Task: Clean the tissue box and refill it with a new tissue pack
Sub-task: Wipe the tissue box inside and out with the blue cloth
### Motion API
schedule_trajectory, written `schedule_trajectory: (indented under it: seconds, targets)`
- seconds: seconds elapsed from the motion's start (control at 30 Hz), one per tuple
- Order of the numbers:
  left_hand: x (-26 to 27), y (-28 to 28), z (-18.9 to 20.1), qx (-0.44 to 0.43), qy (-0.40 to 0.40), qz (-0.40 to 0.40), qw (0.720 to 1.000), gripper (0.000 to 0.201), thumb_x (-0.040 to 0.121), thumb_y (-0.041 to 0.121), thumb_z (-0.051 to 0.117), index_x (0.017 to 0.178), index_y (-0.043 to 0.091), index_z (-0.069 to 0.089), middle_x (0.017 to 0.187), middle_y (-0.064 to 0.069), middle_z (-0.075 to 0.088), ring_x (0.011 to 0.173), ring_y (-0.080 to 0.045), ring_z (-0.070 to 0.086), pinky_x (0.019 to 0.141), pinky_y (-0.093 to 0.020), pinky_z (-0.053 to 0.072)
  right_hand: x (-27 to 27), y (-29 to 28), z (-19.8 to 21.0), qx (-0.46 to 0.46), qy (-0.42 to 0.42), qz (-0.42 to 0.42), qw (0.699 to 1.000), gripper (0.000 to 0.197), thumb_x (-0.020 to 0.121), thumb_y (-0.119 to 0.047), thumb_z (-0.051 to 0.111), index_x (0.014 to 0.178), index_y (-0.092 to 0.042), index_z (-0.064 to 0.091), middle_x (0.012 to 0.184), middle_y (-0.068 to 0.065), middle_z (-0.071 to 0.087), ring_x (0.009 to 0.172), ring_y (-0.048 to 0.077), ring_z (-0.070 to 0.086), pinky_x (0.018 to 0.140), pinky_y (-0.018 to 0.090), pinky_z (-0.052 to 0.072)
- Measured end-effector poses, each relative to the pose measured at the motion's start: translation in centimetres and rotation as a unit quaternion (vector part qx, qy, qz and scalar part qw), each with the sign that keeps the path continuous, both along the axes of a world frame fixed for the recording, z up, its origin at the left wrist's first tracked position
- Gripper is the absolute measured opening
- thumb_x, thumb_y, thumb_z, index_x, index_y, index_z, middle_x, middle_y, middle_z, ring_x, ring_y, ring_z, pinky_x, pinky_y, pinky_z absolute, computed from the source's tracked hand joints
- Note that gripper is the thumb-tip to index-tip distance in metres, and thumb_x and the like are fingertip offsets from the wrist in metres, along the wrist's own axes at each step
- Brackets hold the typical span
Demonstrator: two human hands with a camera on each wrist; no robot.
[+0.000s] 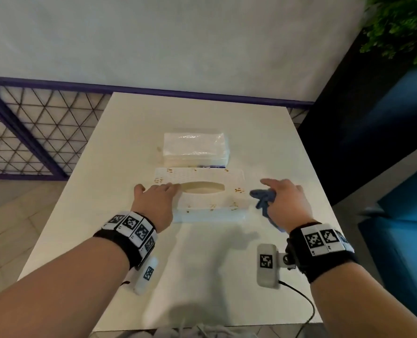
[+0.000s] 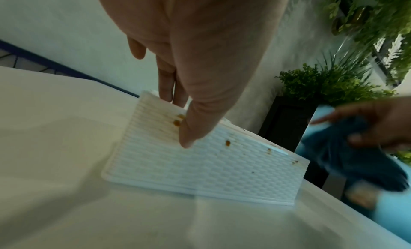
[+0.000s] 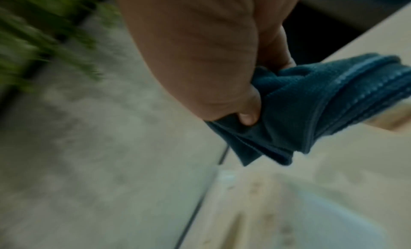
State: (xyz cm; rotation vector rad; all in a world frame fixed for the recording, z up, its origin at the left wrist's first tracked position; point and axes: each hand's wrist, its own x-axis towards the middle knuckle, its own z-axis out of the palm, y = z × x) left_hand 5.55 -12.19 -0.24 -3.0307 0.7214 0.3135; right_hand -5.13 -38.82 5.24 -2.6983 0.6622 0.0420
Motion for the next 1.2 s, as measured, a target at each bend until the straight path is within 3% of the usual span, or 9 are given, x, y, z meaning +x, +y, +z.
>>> schedule_trajectory:
  seconds: [0.07, 0.17, 0.37, 0.53, 0.67, 0.8, 0.93, 1.1, 1.2]
  targets:
    - [0.4, 0.1, 0.3, -0.016, 0.005, 0.012, 1.000, 0.073, 0.079, 0.027, 0.055, 0.144, 0.025, 0.020, 0.128, 0.006, 0.058, 0.117, -0.018, 0.053, 0.100, -0.046, 0.024, 3.0, 2.8, 1.1, -0.061, -0.029, 0.127, 0.990, 0.049, 0.086, -0.010, 0.049, 0.131, -0.030, 0.053, 0.126, -0.001, 0.050, 0.118, 0.027, 0.038, 0.091, 0.037, 0.046]
    - [0.8, 0.2, 0.6, -0.026, 0.002, 0.022, 0.999, 0.078, 0.075, 0.035, 0.060, 0.140, 0.021, 0.021, 0.115, 0.007, 0.064, 0.108, -0.020, 0.059, 0.096, -0.044, 0.027, 6.7, 8.3, 0.0, -0.126, -0.014, 0.358, 0.925, 0.045, 0.087, -0.012, 0.050, 0.129, -0.025, 0.058, 0.140, 0.004, 0.046, 0.127, 0.031, 0.042, 0.104, 0.039, 0.032]
    - [0.9, 0.0, 0.4, 0.009, -0.014, 0.003, 1.000, 0.063, 0.072, 0.034, 0.056, 0.129, 0.020, 0.031, 0.105, 0.004, 0.063, 0.098, -0.021, 0.061, 0.089, -0.044, 0.024, 8.1, 9.4, -3.3, -0.140, 0.252, 0.451, 0.845, 0.067, 0.096, -0.010, 0.047, 0.152, -0.025, 0.014, 0.162, -0.002, 0.008, 0.147, 0.031, 0.012, 0.120, 0.042, 0.012]
    - [0.9, -0.1, 0.2, 0.006, -0.015, -0.007, 1.000, 0.062, 0.075, 0.036, 0.057, 0.132, 0.022, 0.036, 0.110, 0.006, 0.061, 0.105, -0.020, 0.057, 0.092, -0.043, 0.025, 5.9, 1.4, -2.6, -0.161, 0.263, 0.378, 0.873, 0.062, 0.094, -0.005, 0.043, 0.149, -0.032, 0.028, 0.160, -0.009, 0.018, 0.149, 0.028, 0.009, 0.117, 0.032, 0.015]
    - [1.0, -0.2, 0.4, 0.020, -0.007, -0.015, 1.000, 0.057, 0.076, 0.035, 0.057, 0.129, 0.027, 0.041, 0.116, 0.007, 0.060, 0.110, -0.019, 0.054, 0.092, -0.042, 0.025, 7.2, 6.7, -2.6, -0.117, 0.134, 0.476, 0.861, 0.060, 0.080, 0.006, 0.061, 0.137, -0.008, 0.049, 0.146, 0.013, 0.044, 0.136, 0.042, 0.037, 0.109, 0.052, 0.033]
    - [0.9, -0.6, 0.7, 0.034, -0.040, -0.027, 0.998, 0.037, 0.073, 0.035, 0.052, 0.109, 0.028, 0.049, 0.103, 0.009, 0.062, 0.099, -0.018, 0.059, 0.087, -0.043, 0.024, 8.1, 11.9, -3.1, -0.136, 0.213, 0.447, 0.858, 0.059, 0.095, -0.009, 0.042, 0.150, -0.022, 0.026, 0.160, 0.002, 0.017, 0.147, 0.033, 0.009, 0.119, 0.050, 0.012]
    - [0.7, -1.2, 1.1, 0.064, -0.019, -0.029, 0.997, 0.045, 0.075, 0.030, 0.054, 0.119, 0.025, 0.045, 0.109, 0.007, 0.057, 0.105, -0.018, 0.056, 0.099, -0.044, 0.021, 7.2, 4.9, -2.1, -0.160, 0.307, 0.406, 0.846, 0.064, 0.096, -0.009, 0.044, 0.151, -0.029, 0.019, 0.162, 0.000, 0.004, 0.149, 0.033, 0.000, 0.121, 0.044, 0.007]
    - [0.6, -1.2, 1.0, 0.053, -0.011, -0.019, 0.998, 0.048, 0.075, 0.031, 0.056, 0.122, 0.026, 0.046, 0.104, 0.008, 0.054, 0.103, -0.017, 0.054, 0.094, -0.041, 0.024, 4.2, 1.3, -1.4, -0.107, 0.228, 0.309, 0.917, 0.054, 0.096, -0.004, 0.040, 0.146, -0.024, 0.038, 0.160, -0.001, 0.021, 0.148, 0.027, 0.014, 0.117, 0.035, 0.014]
    - [0.6, -1.2, 1.3, 0.047, -0.010, -0.015, 0.999, 0.049, 0.075, 0.030, 0.056, 0.123, 0.026, 0.046, 0.106, 0.008, 0.055, 0.105, -0.017, 0.053, 0.092, -0.040, 0.025, 6.2, 5.5, -2.0, -0.127, 0.221, 0.339, 0.905, 0.049, 0.094, -0.004, 0.043, 0.140, -0.018, 0.047, 0.153, 0.008, 0.034, 0.143, 0.030, 0.022, 0.117, 0.041, 0.015]
